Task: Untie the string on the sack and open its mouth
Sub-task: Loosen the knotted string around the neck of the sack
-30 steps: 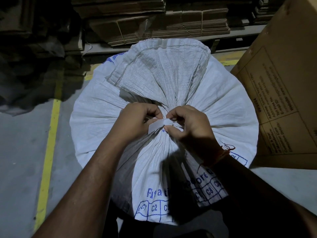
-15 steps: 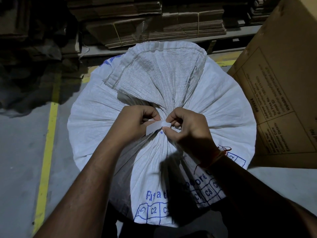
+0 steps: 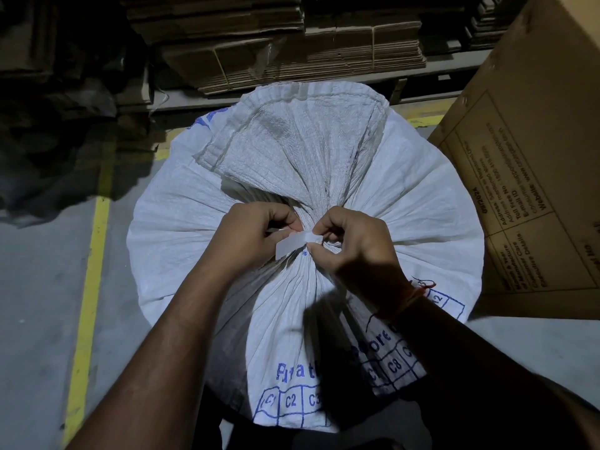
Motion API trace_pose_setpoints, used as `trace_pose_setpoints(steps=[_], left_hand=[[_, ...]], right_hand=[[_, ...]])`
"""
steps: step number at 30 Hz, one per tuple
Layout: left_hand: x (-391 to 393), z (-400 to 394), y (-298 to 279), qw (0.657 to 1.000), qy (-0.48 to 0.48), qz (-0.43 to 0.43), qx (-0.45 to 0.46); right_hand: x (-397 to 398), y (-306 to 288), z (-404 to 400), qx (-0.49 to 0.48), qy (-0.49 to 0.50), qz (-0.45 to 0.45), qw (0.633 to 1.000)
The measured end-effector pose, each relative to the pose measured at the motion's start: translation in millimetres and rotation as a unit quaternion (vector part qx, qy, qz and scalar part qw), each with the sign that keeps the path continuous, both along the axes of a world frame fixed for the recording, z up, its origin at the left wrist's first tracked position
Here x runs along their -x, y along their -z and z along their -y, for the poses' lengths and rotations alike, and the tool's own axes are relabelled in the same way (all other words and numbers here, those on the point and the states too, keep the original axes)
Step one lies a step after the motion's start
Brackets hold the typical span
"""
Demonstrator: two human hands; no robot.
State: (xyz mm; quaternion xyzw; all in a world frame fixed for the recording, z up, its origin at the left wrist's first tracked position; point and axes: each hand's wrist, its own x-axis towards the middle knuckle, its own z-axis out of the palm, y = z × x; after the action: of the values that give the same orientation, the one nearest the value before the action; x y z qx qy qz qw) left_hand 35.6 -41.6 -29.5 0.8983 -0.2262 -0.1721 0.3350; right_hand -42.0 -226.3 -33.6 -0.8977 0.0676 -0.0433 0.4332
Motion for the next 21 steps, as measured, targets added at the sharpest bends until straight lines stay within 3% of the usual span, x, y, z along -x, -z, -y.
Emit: trace_pose_setpoints(steps=[21], left_hand=[[3.9,6.3,0.9,1.000,-0.003,0.010,-0.027]], right_hand=[[2.3,8.4,-2.9,0.023,0.002,0.030,0.999]])
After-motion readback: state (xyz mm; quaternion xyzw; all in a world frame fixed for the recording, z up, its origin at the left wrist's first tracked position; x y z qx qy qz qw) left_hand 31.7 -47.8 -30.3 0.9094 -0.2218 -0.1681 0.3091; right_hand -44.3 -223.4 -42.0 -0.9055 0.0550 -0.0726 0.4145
